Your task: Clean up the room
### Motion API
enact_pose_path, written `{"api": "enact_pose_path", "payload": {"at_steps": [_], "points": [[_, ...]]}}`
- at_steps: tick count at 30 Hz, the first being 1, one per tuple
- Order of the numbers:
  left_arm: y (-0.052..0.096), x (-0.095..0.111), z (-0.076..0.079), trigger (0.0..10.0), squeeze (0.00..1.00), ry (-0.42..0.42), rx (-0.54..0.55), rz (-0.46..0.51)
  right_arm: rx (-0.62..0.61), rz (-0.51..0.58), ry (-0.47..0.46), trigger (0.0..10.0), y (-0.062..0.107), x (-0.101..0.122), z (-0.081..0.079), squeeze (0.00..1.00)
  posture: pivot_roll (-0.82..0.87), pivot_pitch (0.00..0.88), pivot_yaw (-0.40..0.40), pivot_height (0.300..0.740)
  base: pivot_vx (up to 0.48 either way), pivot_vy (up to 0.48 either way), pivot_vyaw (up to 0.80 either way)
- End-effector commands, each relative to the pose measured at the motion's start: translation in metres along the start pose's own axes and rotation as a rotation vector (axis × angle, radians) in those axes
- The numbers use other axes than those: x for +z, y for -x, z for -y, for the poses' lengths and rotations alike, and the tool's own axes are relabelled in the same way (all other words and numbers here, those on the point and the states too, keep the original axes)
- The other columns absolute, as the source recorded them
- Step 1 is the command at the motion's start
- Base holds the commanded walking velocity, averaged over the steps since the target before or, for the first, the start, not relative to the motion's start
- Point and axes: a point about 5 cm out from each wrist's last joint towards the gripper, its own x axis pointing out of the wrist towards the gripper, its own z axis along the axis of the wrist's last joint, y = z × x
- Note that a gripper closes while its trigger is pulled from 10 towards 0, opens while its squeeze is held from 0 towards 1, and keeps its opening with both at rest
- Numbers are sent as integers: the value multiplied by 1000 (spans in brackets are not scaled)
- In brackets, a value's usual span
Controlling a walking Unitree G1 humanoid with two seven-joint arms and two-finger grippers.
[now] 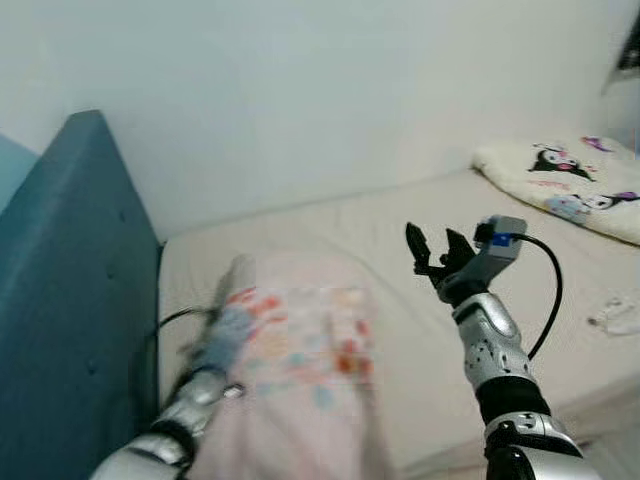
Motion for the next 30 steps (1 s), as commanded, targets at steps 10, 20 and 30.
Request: {"api": "enact_pose_path", "payload": {"at_steps": [10, 20, 30], "points": [[1, -30, -69, 10000, 0, 236, 406, -121, 87, -44, -33, 10000, -5, -13, -25, 0, -228, 0, 2, 740, 0, 0, 0], [11, -58, -39, 10000, 0, 199, 286, -270, 101, -46, -42, 10000, -7, -14, -31, 0, -216, 0, 13, 740, 0, 0, 0], [-9, 16, -79, 10000, 0, 554, 446, 16, 104, -46, -54, 10000, -7, -15, -32, 0, -187, 0, 8, 740, 0, 0, 0]]}}
